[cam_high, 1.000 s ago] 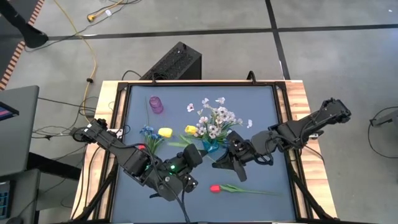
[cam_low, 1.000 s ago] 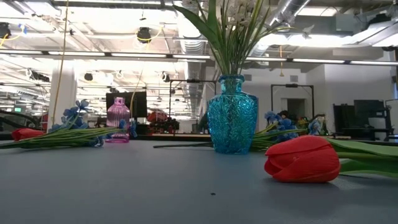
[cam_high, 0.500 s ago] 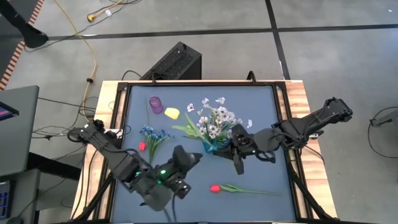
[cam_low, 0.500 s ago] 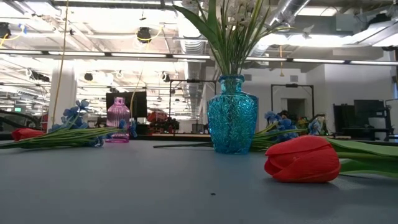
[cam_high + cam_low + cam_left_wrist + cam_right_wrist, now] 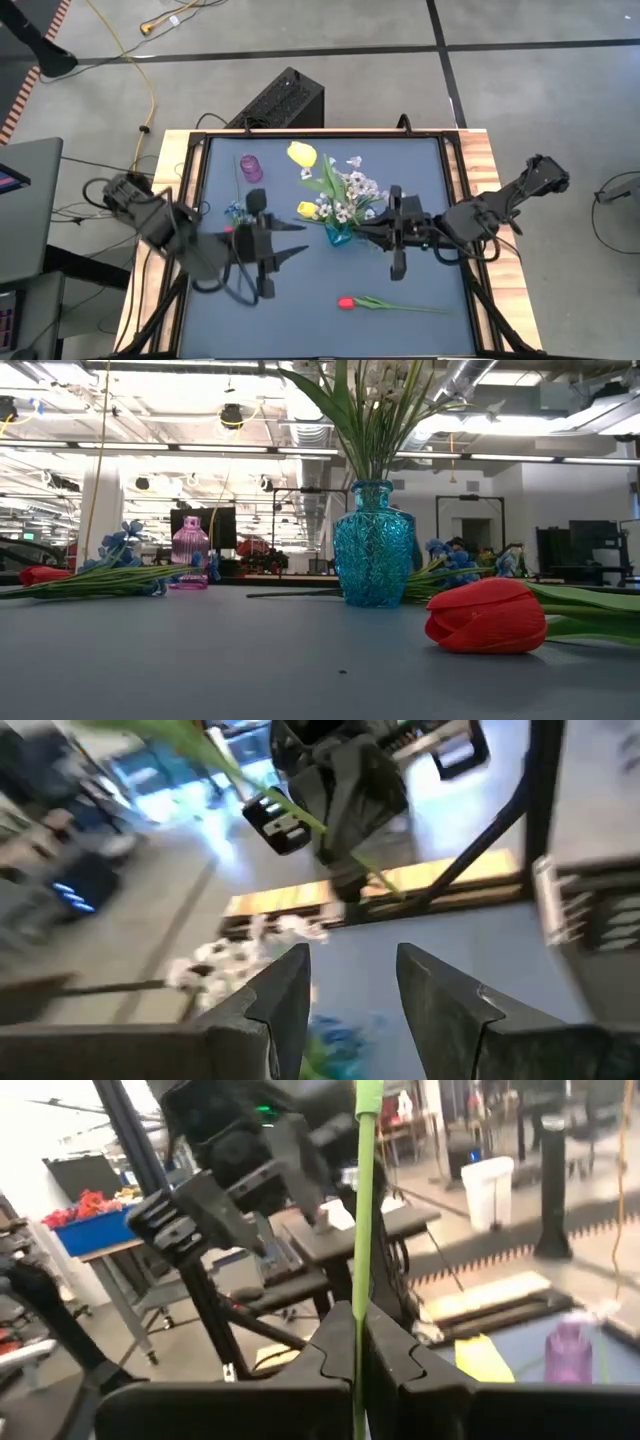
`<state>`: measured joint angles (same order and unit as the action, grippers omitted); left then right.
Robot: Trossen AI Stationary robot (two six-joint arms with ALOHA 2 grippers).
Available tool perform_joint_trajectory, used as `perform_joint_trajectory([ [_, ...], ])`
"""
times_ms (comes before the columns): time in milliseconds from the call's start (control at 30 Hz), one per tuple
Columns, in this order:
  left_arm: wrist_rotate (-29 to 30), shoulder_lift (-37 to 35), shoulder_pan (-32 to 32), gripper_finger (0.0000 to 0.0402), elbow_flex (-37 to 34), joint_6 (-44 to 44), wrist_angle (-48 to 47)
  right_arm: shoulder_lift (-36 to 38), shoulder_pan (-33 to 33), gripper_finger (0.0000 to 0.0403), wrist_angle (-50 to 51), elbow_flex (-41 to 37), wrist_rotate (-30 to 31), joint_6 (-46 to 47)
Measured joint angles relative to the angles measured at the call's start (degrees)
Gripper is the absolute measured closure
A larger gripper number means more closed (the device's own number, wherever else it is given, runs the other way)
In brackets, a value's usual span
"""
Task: Sort flowers into vase by color
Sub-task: Put the bottom yellow flower into the blue vase
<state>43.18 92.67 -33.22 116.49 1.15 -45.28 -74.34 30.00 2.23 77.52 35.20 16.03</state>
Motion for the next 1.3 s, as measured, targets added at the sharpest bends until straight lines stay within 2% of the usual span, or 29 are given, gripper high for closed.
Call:
perform_joint_trajectory([
  [167, -7.57, -5.75, 2.24, 0.0261, -8.18, 0.04, 11.6, 0.25, 0.07, 0.0375, -3.45, 0.0, 0.8, -5.47],
  [267, -9.83, -10.98, 3.69, 0.0261, -18.98, -0.5, 24.14, 0.54, 1.2, 0.0376, -5.43, 0.0, 0.91, -8.57],
  [367, -12.41, -15.66, 6.64, 0.0261, -32.17, -0.43, 43.39, 0.62, 2.1, 0.0374, -6.12, 0.0, 0.51, -10.11],
  [467, -21.41, -18.65, 11.71, 0.0261, -41.5, 5.12, 59.41, 0.44, 1.98, 0.0373, -5.98, 0.0, -0.57, -11.3],
  [533, -28.25, -18.97, 15.61, 0.0261, -44.44, 11.46, 65.39, 0.4, 0.99, 0.0376, -5.68, 0.0, -0.65, -11.78],
  [633, -34.61, -17.38, 19.82, 0.0261, -45.52, 16.7, 66.65, 0.49, -1.14, 0.0376, -5.66, 0.0, -1.01, -13.63],
  [767, -38.03, -14.42, 22.61, 0.0261, -44.18, 17.31, 69.76, 0.51, -4.84, 0.0375, -5.39, 0.0, -4.35, -16.12],
  [900, -37.98, -11.84, 24.36, 0.0261, -42.12, 13.59, 71.04, 0.58, -9.65, 0.0376, -2.43, 0.0, -11.76, -16.1],
  [1133, -35.3, -9.21, 25.79, 0.0261, -38.64, 8.17, 71.06, 1.08, -15.78, 0.0375, 0.05, -0.04, -20.34, -13.64],
  [1300, -35.53, -9.32, 27.35, 0.0261, -38.23, 2.89, 70.88, 0.93, -18.75, 0.0376, 0.87, -0.04, -21.84, -13.43],
])
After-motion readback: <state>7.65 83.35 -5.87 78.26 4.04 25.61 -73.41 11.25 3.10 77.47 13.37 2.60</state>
